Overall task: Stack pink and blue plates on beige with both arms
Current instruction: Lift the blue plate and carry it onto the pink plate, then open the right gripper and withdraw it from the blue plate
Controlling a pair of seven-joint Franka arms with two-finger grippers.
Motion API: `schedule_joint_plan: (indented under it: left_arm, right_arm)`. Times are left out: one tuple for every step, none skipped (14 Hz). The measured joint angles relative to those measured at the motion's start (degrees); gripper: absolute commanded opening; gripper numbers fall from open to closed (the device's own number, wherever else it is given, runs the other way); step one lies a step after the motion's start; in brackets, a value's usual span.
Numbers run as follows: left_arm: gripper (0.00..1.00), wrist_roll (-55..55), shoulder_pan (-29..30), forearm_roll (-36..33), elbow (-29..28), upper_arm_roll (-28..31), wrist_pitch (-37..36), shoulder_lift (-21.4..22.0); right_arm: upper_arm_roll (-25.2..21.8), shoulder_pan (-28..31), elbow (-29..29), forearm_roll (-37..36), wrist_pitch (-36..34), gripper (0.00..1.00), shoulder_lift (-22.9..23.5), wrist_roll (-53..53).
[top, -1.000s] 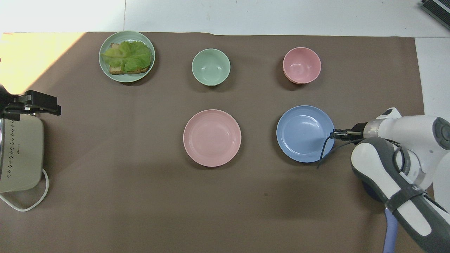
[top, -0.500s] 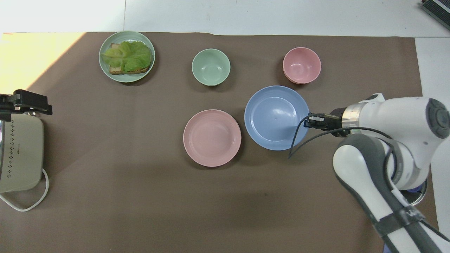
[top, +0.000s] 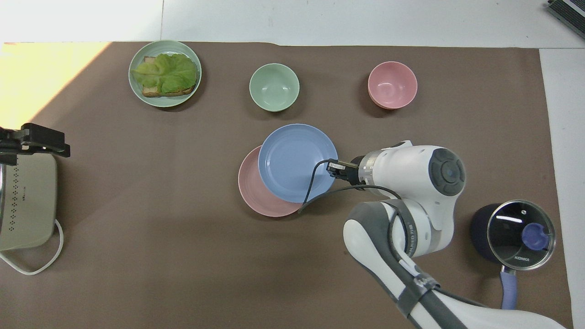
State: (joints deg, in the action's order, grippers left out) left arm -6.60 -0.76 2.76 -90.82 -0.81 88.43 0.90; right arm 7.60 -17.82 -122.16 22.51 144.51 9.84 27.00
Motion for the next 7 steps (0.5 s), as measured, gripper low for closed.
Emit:
schedule_joint_plan:
  left_arm:
    - [1.0,0.0,0.0,0.0,0.0,0.2,-0.2,0.0]
    - [1.0,0.0,0.0,0.0,0.0,0.4,-0.3,0.0]
    - [1.0,0.0,0.0,0.0,0.0,0.5,-0.3,0.0]
    - [1.0,0.0,0.0,0.0,0.0,0.5,-0.3,0.0]
    - [1.0,0.0,0.0,0.0,0.0,0.5,-0.3,0.0]
    - [1.0,0.0,0.0,0.0,0.0,0.4,-0.3,0.0]
    - [1.0,0.0,0.0,0.0,0.0,0.4,-0.4,0.0]
  right_arm:
    - [0.0,-1.8,0.0,0.0,1.4,0.08,1.1,2.0]
    - [0.0,-3.4,0.0,0.0,2.4,0.23,2.0,3.6]
    - [0.0,-4.5,0.0,0.0,2.8,0.43,2.6,4.7]
    - [0.0,-5.0,0.0,0.0,2.9,0.6,2.7,5.0]
    - [0.0,-5.0,0.1,0.0,2.9,0.83,2.7,5.1]
    - [-0.2,-5.0,0.1,0.0,2.9,0.93,2.7,5.1]
    - [-0.4,-5.0,0.2,0.0,2.9,0.98,2.7,5.1]
